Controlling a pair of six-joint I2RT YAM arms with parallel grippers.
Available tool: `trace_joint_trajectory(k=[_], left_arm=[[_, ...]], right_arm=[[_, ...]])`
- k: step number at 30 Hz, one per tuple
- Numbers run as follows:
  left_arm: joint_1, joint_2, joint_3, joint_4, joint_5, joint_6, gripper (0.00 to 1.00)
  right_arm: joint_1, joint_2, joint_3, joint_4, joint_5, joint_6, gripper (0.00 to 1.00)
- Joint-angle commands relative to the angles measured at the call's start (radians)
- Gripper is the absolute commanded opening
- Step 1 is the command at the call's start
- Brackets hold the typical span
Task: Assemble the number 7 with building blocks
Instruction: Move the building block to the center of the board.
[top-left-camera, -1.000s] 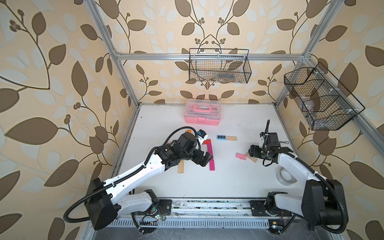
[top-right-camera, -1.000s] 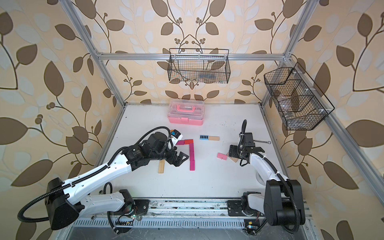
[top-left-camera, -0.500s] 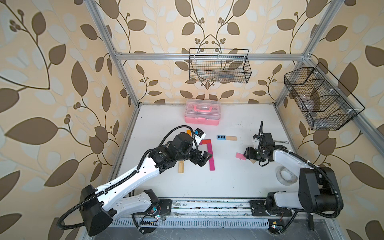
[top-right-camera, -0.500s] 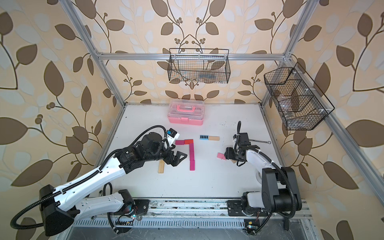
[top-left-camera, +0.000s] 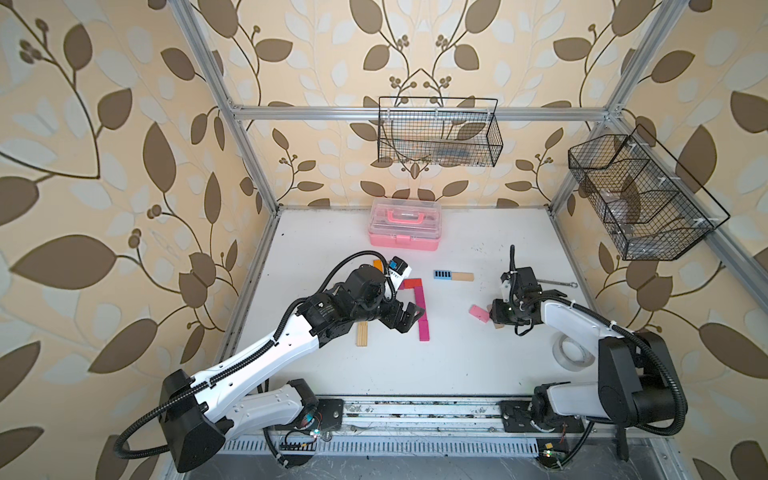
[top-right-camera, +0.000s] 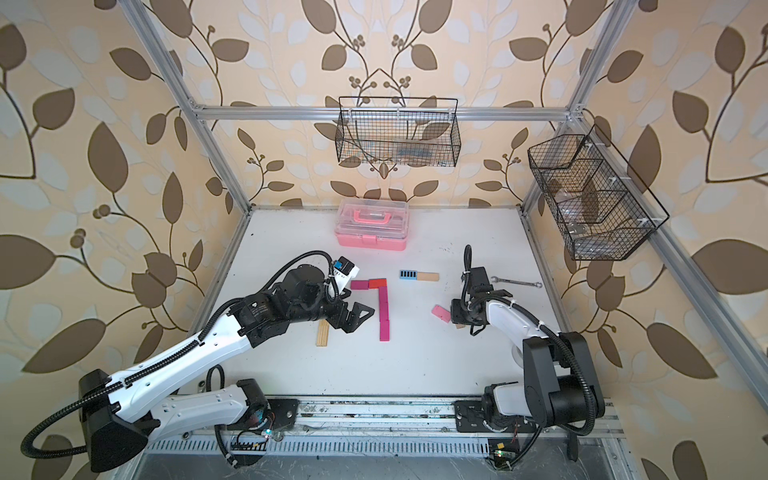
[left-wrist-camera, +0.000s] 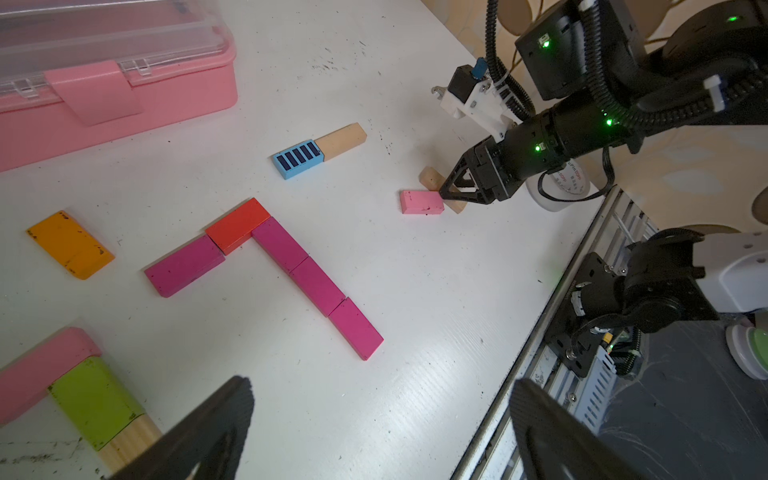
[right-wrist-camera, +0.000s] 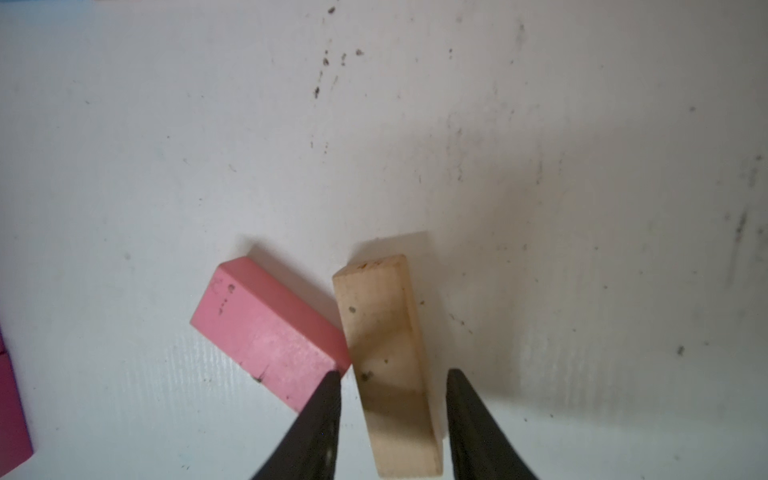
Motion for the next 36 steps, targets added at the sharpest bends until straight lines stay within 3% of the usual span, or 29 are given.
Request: trace_joint_trajectory(k=[1, 7, 14, 23, 36], left_arm=[[-0.004, 0.003, 0.023, 0.031, 0.025, 0.029, 0.99], [-0.004, -0.002, 0.022, 0.028, 0.015, 0.029, 0.99], [-0.004, -0.004, 0.023, 0.021, 0.004, 0.032, 0.99], [-0.004, -0.03, 0.014, 0.01, -0.021, 0.029, 0.99], [-0.004, -0.029, 0.006, 0.027, -0.021, 0.029, 0.99]], right_arm=[[0.006, 0.032, 0.032, -0.017, 0.031, -0.009, 0.41], [-0.002, 0.055, 0.052, -0.022, 0.062, -0.015, 0.4], [0.073, 0.124, 0.125, -0.009, 0.061, -0.022, 0.27], [0.099, 0.259, 0.26, 0.036, 0.016, -0.018, 0.24], [0.118, 0.296, 0.211, 0.203, -0.078, 0.1, 0.24]])
